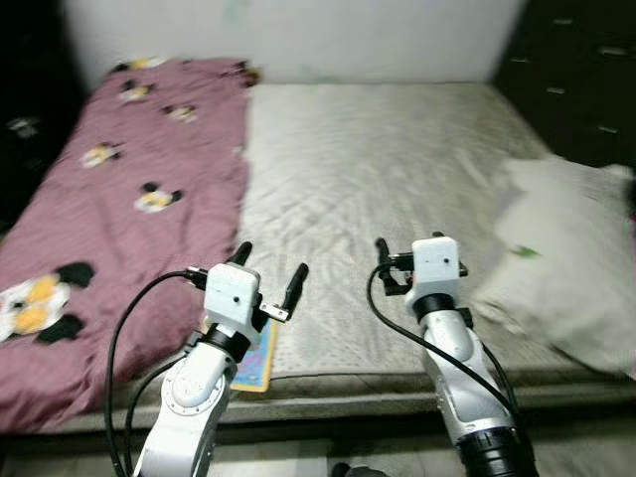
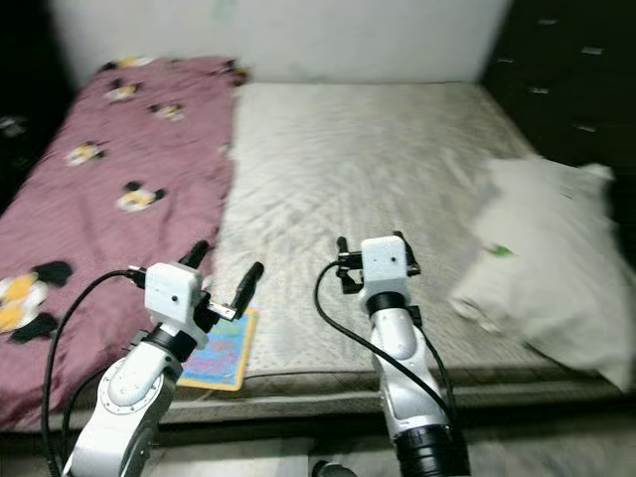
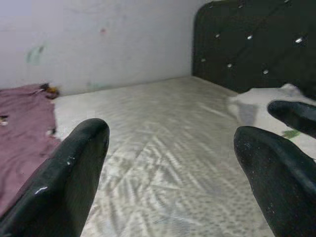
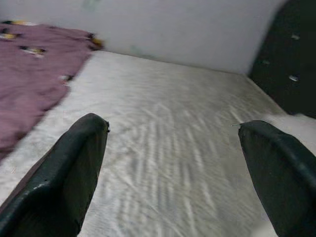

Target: Clean up the room

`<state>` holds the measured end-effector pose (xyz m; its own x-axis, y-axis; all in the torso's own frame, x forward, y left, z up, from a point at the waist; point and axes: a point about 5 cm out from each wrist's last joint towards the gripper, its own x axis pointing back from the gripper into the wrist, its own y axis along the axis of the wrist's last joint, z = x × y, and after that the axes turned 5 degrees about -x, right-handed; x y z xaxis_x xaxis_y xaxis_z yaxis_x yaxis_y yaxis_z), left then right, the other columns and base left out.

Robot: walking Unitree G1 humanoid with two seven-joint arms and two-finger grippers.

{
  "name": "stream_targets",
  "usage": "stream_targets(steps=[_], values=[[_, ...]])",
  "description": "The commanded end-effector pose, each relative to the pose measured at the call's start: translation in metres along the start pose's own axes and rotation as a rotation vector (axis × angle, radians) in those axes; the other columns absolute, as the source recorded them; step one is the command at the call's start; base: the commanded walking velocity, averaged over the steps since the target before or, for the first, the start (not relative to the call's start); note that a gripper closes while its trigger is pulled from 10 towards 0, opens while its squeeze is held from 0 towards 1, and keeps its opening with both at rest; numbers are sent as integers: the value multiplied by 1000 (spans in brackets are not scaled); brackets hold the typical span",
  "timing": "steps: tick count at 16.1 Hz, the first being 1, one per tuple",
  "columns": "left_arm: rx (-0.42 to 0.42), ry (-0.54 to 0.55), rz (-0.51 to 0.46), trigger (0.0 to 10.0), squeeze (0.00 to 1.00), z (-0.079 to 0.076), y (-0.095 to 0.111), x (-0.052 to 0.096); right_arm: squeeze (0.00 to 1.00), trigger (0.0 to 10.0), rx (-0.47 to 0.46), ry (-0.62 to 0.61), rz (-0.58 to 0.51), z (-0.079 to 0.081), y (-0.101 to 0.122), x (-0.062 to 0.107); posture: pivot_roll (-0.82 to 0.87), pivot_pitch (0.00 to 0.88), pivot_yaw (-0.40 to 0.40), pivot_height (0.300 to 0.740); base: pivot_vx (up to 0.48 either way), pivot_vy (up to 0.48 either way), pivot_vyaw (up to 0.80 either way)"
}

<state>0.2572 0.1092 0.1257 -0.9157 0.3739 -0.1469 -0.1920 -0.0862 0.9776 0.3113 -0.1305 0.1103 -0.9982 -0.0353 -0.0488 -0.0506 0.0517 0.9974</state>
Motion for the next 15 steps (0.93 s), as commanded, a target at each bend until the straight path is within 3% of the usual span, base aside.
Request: stream_targets(steps=[1, 5, 7, 11, 14, 15], values=[[-6, 2, 13, 10000, 0, 2, -2, 2, 0, 10000, 2, -20, -6, -5, 1, 1, -21, 95, -5, 740, 0, -262, 0], [-16, 35, 17, 10000, 0, 11, -6, -5, 0, 10000, 26, -47, -5, -12, -5, 9, -31, 63, 16, 740, 0, -126, 0], [-13, 110, 23, 10000, 0, 18, -8, -19, 0, 10000, 21, -49, -31, -14, 1, 1, -43, 0, 18, 740, 0, 0, 0], [-79, 188, -15, 10000, 0, 37, -2, -37, 0, 10000, 34, -41, -76, -20, 12, -9, -44, 0, 16, 740, 0, 0, 0], [-125, 326, -12, 10000, 0, 72, 0, -31, 0, 10000, 15, 5, -115, -27, 19, -10, -52, 0, 25, 740, 0, 0, 0], [-131, 366, -4, 10000, 0, 79, -3, -22, 0, 10000, 24, 32, -123, -28, 18, -5, -46, 0, 18, 740, 0, 0, 0]])
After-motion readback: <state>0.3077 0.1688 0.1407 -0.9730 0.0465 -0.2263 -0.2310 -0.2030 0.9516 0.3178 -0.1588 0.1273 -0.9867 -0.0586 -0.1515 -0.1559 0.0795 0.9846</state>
